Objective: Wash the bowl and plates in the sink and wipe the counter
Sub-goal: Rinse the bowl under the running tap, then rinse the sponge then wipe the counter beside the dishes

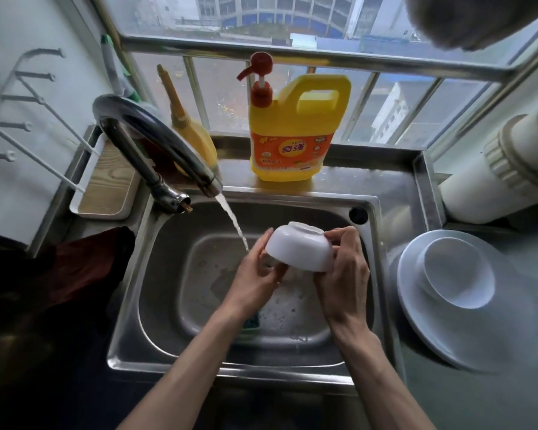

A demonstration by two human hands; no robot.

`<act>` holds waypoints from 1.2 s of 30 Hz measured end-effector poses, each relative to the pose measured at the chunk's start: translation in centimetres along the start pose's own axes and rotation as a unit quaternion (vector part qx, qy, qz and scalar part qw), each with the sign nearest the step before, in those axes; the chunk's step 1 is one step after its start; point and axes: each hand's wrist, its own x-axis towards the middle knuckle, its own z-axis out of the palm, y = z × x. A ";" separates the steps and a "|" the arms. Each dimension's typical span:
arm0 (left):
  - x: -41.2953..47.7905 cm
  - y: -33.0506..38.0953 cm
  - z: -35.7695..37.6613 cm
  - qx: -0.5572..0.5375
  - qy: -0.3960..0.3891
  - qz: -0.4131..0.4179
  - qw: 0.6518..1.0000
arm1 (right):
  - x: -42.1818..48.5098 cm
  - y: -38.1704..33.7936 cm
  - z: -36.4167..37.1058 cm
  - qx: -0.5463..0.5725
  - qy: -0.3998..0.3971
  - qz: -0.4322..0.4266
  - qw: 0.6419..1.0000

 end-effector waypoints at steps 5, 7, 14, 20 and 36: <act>0.5 2.7 2.4 0.103 0.101 0.123 0.982 | -0.1 2.0 -1.9 0.084 -0.053 0.045 0.994; 0.6 4.2 3.3 0.112 0.123 0.143 0.976 | 0.0 2.2 -3.3 0.146 -0.034 0.068 0.986; 0.8 9.0 9.3 0.115 0.022 0.189 0.975 | 2.2 3.6 -10.4 0.024 0.196 0.114 0.974; 1.1 10.1 14.5 0.108 -0.112 0.165 0.974 | 2.8 7.8 -17.1 -0.050 0.210 0.169 0.962; 0.6 0.5 2.0 0.325 -0.025 0.039 0.945 | 2.5 3.1 -11.2 -0.152 0.154 0.004 0.976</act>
